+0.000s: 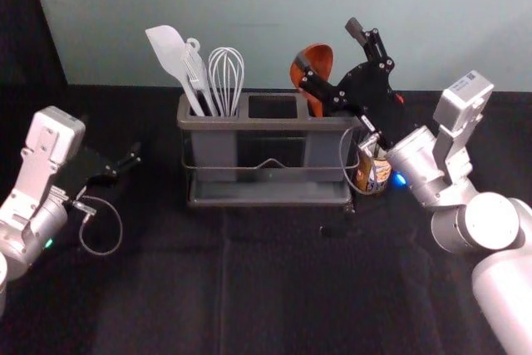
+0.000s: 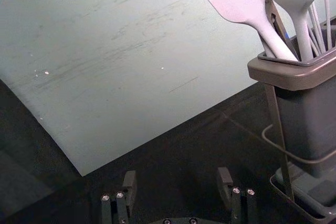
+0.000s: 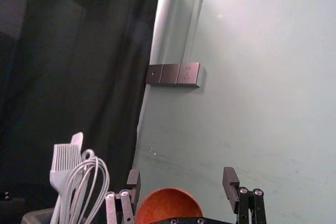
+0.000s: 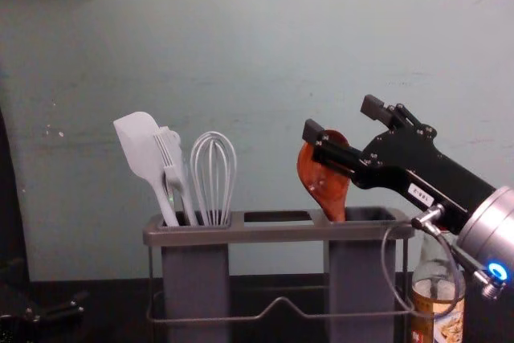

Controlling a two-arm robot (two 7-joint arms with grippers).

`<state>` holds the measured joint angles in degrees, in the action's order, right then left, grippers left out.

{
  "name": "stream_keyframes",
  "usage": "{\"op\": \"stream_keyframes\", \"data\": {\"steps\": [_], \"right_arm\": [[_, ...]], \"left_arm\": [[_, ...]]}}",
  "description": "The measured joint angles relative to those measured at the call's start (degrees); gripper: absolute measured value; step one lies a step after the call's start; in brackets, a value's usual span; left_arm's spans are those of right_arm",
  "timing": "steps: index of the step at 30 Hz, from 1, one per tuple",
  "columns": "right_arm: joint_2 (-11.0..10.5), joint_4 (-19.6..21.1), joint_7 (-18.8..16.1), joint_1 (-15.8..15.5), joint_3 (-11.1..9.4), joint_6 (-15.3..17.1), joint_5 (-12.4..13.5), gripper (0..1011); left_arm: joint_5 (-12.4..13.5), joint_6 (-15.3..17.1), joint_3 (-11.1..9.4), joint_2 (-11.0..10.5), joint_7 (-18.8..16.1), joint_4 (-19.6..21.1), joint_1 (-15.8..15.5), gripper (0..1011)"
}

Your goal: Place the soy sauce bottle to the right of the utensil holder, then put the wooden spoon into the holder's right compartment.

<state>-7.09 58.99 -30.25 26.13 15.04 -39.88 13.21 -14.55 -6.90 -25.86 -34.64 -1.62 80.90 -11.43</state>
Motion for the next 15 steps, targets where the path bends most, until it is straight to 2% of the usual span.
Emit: {"op": "stream_keyframes", "data": {"steps": [6,15], "right_arm": [[0.0,1.3,0.5,-0.1,-0.2,0.3,-0.1,1002],[-1.4,5.8,1.0,-1.2,-1.7,1.1,0.9,1002]], "left_arm": [[0.0,0.0,0.0,0.0,0.0,0.0,0.0,1005],[0.0,0.0,0.0,0.0,0.0,0.0,0.0,1005]]}}
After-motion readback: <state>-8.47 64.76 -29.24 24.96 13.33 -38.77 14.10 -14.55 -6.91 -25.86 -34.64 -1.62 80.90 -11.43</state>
